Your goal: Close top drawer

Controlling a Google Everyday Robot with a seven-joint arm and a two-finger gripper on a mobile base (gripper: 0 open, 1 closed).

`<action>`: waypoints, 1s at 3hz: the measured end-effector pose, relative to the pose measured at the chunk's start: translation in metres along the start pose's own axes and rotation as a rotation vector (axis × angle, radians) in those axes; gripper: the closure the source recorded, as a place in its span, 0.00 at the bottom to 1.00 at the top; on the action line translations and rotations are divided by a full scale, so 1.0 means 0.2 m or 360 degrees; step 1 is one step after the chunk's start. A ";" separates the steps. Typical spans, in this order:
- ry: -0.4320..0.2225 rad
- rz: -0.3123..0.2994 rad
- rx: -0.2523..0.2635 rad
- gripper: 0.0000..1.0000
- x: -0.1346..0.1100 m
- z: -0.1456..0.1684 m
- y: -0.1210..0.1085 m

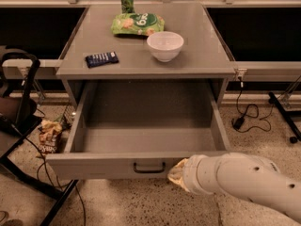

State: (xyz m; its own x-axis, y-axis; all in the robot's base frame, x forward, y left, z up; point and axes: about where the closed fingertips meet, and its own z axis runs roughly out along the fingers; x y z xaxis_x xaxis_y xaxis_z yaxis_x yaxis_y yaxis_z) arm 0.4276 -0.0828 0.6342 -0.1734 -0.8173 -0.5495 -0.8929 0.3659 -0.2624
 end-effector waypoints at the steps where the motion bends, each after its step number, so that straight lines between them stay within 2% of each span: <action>1: -0.0018 -0.0060 0.0038 1.00 -0.04 0.05 -0.14; 2: -0.0018 -0.0060 0.0038 1.00 -0.04 0.05 -0.14; 3: -0.0033 -0.0112 0.0071 1.00 -0.08 0.10 -0.30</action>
Offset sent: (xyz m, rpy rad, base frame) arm 0.1649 0.0105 0.0103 -0.0501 -0.1673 0.1082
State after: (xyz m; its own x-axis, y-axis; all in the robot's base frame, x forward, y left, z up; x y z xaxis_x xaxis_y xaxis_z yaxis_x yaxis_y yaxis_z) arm 0.4922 -0.0824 0.6425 -0.1018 -0.8323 -0.5450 -0.8830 0.3279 -0.3357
